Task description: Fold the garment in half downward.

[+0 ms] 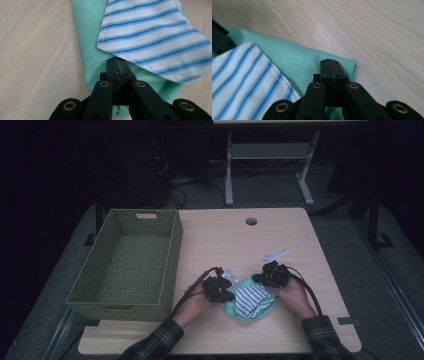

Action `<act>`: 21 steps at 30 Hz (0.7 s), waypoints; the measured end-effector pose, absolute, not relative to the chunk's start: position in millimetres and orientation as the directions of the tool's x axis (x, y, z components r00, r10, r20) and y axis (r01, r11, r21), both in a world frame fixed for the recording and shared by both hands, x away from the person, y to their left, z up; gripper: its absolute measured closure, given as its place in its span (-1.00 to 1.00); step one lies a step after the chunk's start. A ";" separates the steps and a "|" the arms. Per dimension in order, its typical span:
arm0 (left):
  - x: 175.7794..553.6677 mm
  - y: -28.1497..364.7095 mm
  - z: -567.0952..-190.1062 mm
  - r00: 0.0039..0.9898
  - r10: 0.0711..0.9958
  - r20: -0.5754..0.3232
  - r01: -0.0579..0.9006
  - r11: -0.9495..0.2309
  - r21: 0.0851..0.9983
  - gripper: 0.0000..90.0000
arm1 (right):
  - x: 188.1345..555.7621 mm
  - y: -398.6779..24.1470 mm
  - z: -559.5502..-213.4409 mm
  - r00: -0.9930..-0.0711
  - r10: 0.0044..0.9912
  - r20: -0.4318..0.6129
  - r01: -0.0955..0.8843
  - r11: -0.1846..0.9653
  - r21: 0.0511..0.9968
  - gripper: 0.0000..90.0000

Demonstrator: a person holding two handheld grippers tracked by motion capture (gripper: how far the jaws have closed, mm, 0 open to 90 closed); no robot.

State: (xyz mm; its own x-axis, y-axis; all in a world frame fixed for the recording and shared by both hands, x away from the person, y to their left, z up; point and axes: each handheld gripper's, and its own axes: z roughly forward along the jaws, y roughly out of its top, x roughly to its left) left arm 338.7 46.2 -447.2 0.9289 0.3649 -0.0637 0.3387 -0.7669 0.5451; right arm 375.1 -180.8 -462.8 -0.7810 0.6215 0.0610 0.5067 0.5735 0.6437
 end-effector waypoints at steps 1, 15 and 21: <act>340.7 45.1 -447.0 0.928 0.370 -0.052 0.337 -0.770 0.542 0.99 | 374.6 -183.5 -462.7 -0.779 0.624 0.067 0.512 0.571 0.641 1.00; 385.0 22.6 -451.5 0.903 0.429 -0.017 0.359 -0.734 0.577 0.99 | 364.7 -218.4 -462.2 -0.734 0.674 0.082 0.561 0.534 0.632 1.00; 397.0 18.9 -453.0 0.903 0.430 -0.006 0.351 -0.730 0.587 0.99 | 362.5 -222.8 -463.0 -0.731 0.678 0.077 0.559 0.530 0.637 1.00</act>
State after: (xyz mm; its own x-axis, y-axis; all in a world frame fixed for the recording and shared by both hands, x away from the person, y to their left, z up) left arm 397.0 18.9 -453.0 0.9030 0.4295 -0.0059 0.3510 -0.7298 0.5867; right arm 362.5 -222.8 -463.0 -0.7310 0.6780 0.0773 0.5593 0.5303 0.6372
